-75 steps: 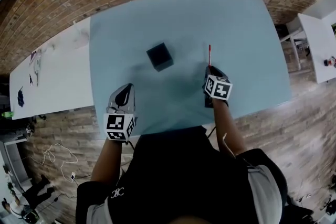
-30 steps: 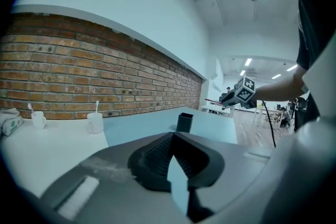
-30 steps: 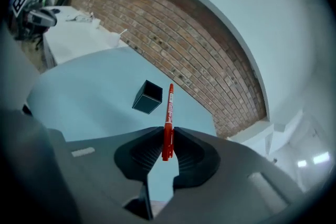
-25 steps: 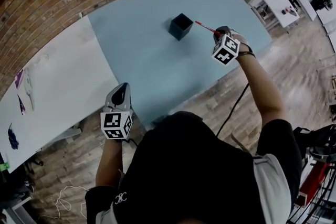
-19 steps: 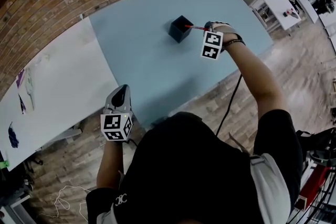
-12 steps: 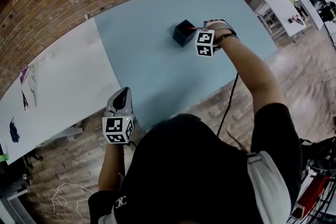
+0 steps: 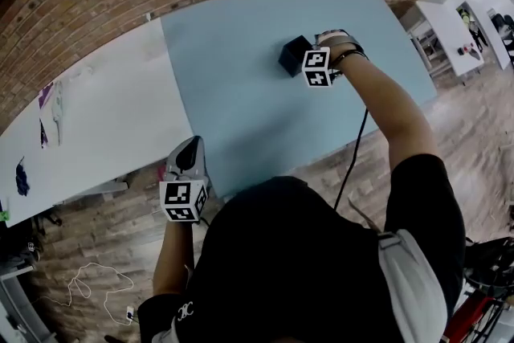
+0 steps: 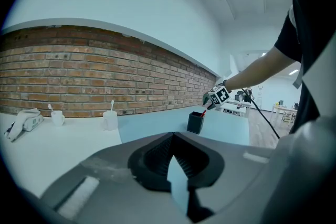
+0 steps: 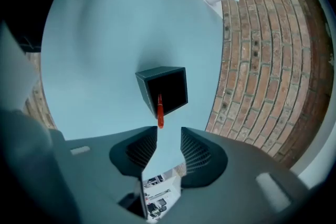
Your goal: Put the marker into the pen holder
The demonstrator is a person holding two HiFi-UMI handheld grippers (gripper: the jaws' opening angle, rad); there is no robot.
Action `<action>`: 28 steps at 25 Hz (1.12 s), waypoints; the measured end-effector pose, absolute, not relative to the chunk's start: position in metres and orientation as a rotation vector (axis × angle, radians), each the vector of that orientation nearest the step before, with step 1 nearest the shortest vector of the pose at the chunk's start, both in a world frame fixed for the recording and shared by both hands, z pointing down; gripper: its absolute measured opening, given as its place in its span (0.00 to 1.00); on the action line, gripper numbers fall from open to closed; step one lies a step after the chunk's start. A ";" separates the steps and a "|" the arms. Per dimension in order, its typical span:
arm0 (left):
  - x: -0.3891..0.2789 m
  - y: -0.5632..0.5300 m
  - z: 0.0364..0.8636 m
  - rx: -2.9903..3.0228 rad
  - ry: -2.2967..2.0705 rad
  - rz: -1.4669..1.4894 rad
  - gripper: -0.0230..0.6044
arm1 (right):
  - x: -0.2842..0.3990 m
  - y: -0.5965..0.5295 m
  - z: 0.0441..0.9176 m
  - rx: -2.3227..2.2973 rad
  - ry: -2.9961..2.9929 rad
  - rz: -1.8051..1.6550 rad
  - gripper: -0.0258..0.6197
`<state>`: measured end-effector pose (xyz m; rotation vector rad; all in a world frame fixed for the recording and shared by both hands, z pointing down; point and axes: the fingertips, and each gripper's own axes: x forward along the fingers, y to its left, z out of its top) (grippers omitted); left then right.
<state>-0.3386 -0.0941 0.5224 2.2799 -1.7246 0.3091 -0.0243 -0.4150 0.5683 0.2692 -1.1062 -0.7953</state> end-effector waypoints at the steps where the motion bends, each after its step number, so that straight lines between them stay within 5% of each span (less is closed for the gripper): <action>1: -0.338 -0.094 0.523 2.274 -1.726 0.310 0.05 | -0.027 -0.417 0.569 0.277 -1.120 -0.790 0.28; 11: -0.334 -0.099 0.529 2.279 -1.718 0.336 0.05 | -0.069 -0.410 0.514 0.637 -1.610 -0.679 0.32; 16: -0.327 -0.107 0.528 2.313 -1.690 0.353 0.05 | -0.065 -0.384 0.451 1.014 -1.946 -0.632 0.09; 19: -0.322 -0.112 0.526 2.339 -1.670 0.363 0.05 | -0.052 -0.361 0.429 1.220 -2.084 -0.567 0.05; 28: -0.317 -0.127 0.522 2.378 -1.647 0.367 0.05 | 0.014 -0.262 0.448 1.858 -2.511 0.306 0.05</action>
